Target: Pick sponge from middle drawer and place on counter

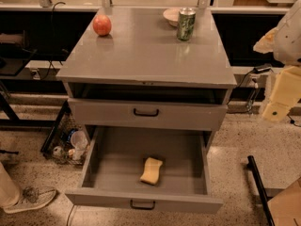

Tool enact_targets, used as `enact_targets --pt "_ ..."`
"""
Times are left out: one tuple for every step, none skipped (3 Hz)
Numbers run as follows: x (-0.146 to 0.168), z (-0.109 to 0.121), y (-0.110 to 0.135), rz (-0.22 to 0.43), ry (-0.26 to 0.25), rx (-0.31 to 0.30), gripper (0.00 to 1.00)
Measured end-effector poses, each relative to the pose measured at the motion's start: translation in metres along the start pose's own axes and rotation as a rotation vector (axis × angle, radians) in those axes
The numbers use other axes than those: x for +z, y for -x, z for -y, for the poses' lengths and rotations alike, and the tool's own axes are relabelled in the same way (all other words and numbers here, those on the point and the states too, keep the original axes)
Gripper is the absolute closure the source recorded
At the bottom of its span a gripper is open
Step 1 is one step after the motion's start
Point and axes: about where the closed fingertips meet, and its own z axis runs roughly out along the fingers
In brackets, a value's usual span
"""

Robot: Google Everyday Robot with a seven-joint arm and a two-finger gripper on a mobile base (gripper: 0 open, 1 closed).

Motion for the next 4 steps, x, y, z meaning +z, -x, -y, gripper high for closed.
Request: enact_targets --pt "0.0 -0.001 0.001 0.002 -0.004 0.004 0.0" --pt "0.027 -0.024 0.011 0.049 0.044 0.042 0.0" --pt "0.089 -0.058 0.022 0.102 0.126 0.104 0.0" --pt "0.171 -0.083 0.049 0.166 0.177 0.165 0.0"
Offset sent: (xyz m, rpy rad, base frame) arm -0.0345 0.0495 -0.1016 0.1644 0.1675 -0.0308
